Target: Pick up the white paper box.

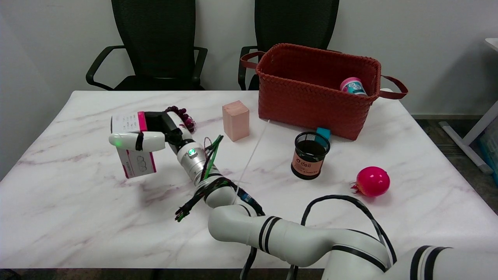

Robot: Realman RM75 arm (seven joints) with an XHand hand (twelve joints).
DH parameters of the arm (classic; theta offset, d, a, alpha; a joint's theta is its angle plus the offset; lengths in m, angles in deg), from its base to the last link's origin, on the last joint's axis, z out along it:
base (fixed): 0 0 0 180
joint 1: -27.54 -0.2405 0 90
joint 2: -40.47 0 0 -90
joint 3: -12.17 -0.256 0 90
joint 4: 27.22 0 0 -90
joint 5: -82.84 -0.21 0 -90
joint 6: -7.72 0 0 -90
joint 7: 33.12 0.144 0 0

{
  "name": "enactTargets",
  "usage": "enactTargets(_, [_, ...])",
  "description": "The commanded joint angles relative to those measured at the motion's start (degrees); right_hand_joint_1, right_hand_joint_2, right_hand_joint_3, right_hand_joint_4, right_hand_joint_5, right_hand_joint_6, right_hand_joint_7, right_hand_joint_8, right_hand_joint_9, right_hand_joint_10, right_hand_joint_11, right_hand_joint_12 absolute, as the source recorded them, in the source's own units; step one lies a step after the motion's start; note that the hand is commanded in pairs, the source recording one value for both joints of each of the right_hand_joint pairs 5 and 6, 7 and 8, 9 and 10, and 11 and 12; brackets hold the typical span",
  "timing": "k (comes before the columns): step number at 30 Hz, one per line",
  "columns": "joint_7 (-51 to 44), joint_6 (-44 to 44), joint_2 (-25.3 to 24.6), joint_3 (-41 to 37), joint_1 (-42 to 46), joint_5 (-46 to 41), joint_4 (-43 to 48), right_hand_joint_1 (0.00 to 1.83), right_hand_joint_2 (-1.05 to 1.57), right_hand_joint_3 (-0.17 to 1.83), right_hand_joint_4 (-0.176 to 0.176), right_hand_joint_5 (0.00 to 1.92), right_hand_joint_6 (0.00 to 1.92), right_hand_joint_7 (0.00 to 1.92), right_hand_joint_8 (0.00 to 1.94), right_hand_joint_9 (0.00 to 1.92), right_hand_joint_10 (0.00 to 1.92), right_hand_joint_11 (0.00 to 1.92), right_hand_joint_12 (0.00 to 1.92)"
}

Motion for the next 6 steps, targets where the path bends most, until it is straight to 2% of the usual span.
enactTargets(1, [-4.0,-5.1,8.9,-2.8,3.9,2.2,17.9,1.32,1.25,0.53,0.000,1.92,1.92,1.56,1.56,1.38,1.38,1.23,1.23])
enactTargets(6, [-8.1,-5.1,11.4,-6.0,4.6,1.8,22.3,1.30,1.30,0.52,0.000,1.92,1.92,1.57,1.57,1.39,1.39,1.25,1.25])
